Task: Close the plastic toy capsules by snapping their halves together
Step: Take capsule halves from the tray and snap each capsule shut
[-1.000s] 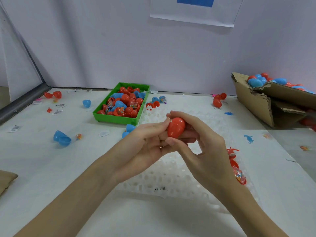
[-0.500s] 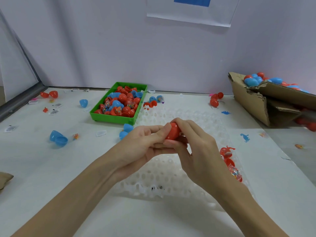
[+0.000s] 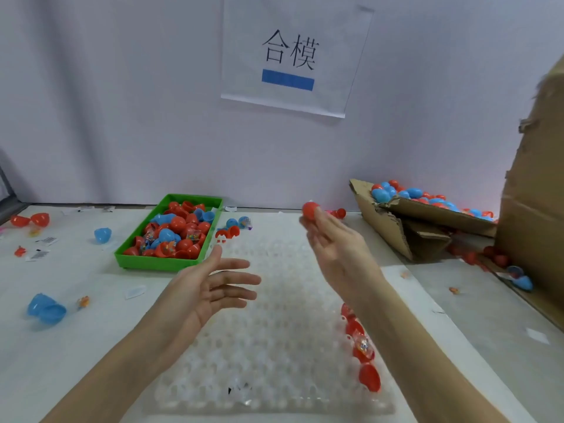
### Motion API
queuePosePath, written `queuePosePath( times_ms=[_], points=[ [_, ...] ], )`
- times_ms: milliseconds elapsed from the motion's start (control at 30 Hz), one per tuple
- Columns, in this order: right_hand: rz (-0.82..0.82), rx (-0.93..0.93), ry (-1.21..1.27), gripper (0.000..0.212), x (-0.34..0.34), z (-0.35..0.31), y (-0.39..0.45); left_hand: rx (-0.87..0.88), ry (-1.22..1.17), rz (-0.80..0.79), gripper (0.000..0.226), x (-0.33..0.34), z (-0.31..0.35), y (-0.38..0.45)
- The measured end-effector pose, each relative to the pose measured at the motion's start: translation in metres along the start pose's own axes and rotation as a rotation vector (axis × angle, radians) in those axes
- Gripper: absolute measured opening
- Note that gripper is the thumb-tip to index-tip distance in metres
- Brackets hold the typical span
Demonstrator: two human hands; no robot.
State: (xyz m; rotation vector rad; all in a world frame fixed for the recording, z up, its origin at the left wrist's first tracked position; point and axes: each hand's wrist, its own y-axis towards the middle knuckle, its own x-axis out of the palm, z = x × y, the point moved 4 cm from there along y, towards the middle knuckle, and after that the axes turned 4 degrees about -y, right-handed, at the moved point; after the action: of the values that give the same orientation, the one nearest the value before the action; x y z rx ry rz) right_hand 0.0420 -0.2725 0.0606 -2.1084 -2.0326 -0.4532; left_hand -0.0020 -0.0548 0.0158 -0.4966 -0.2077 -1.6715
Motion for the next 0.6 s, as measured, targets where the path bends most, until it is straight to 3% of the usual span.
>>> queuePosePath(
  times_ms=[67,100,167,233,400,600],
  points=[
    [0.054,0.106,0.621,0.024,-0.016,-0.035,0.038,0.009,0.02,0.048,0.057,-0.006,0.003,0.0],
    [0.094,0.072,0.81,0.029,-0.027,-0.052,0.055,0.008,0.031,0.065,0.056,-0.009,0.003,0.0],
    [0.174,-0.031,0.973,0.04,-0.047,-0.075,0.079,0.002,0.047,0.086,0.054,-0.01,0.003,0.001],
    [0.21,-0.028,0.942,0.042,-0.06,-0.077,0.09,-0.003,0.071,0.095,0.051,-0.01,0.003,0.003],
    [0.049,0.105,0.294,0.034,-0.065,-0.037,0.065,0.022,0.095,0.082,0.048,-0.009,0.005,0.0],
    [-0.162,-0.086,-0.81,0.013,-0.068,-0.012,0.0,0.114,0.196,0.028,0.037,0.002,0.0,-0.01]
  ],
)
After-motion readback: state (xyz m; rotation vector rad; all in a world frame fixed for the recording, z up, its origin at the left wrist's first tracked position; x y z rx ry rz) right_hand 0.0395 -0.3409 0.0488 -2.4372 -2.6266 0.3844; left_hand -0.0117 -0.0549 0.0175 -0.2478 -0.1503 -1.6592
